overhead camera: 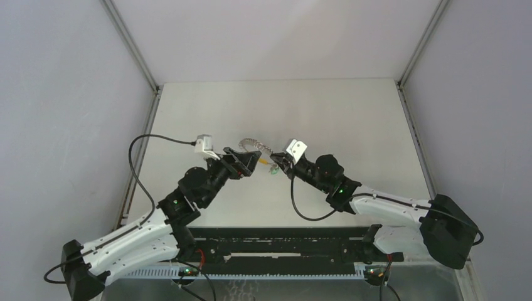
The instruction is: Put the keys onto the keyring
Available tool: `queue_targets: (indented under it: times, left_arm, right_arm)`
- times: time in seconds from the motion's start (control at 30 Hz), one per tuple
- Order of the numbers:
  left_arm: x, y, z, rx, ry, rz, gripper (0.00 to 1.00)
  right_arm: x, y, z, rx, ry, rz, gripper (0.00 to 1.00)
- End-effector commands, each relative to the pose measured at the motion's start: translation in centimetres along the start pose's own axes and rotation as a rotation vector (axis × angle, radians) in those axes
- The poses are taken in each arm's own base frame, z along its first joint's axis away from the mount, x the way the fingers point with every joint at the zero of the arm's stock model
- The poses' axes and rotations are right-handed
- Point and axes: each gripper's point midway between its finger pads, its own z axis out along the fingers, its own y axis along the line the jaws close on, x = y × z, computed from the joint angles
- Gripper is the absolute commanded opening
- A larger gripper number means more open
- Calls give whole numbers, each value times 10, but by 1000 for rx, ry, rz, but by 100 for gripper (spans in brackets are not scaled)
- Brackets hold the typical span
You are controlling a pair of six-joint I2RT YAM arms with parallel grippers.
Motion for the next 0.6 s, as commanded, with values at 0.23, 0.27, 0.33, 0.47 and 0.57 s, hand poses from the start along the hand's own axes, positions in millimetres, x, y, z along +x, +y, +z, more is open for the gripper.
queue_targets:
  times: [0.23,0.27,0.33,0.47,0.57]
  left_arm:
    - [-15,-8,17,71,-105,-478,88]
    - [-16,-7,19,71,-110,-491,88]
    - [-17,-5,22,70,-121,-515,86]
    - [-17,1,29,60,-131,-550,80]
    - [-14,5,34,60,-121,-577,75]
  right_arm:
    - [-38,1,9,76,-170,26,0]
    - [-38,3,9,74,-174,25,0]
    - [-40,3,9,78,-185,24,0]
    - [-42,6,9,75,-194,14,0]
    - [-44,8,8,74,-198,4,0]
